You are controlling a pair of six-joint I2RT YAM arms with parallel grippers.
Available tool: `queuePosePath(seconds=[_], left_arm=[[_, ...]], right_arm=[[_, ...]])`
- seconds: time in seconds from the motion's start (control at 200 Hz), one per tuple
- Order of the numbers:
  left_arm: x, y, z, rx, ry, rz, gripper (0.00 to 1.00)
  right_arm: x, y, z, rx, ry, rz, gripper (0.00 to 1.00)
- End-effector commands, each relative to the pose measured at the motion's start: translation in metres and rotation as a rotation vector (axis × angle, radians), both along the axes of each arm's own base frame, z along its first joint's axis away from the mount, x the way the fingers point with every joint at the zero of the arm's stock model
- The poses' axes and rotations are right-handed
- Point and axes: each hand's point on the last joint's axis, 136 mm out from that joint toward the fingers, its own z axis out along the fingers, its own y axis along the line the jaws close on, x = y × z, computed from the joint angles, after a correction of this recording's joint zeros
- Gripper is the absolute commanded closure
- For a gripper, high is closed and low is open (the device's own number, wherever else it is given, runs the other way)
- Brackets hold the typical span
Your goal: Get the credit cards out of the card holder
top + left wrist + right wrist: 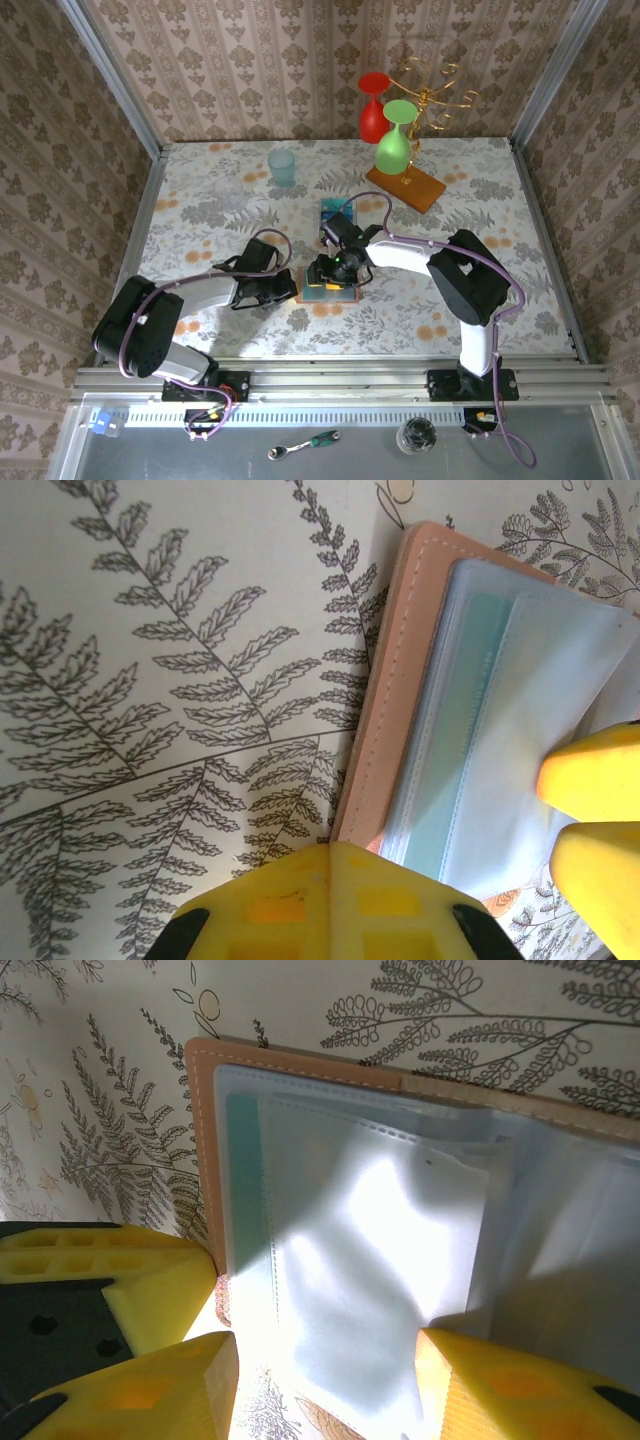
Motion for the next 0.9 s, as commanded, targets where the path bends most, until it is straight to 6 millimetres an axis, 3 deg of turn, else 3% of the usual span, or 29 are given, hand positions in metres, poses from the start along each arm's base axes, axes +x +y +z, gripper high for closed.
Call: queuePosePath(seconds=[0.0, 0.23, 0.42, 0.6, 0.895], left_arm=[[-0.006, 0.008, -0.009, 0.046, 0.040, -0.010, 0.99], [-0.004, 0.009, -0.001, 0.050, 0.018, -0.005, 0.99], [0.008, 0.006, 0.024, 0.013, -0.054, 0.019, 0.99], [0.018, -0.008, 0.046, -0.064, -0.097, 0.017, 0.91], [0.024, -0.034, 0.045, -0.135, -0.081, -0.017, 0.86]], right_arm=[[-0.002, -0.012, 0.002, -0.023, -0.008, -0.009, 0.48], [-0.002, -0.011, 0.000, 0.037, -0.003, -0.019, 0.48], [-0.002, -0.011, -0.002, 0.105, 0.009, -0.034, 0.48], [-0.002, -0.011, -0.004, 0.142, 0.018, -0.047, 0.49], [-0.002, -0.016, -0.005, 0.146, 0.020, -0.057, 0.52]])
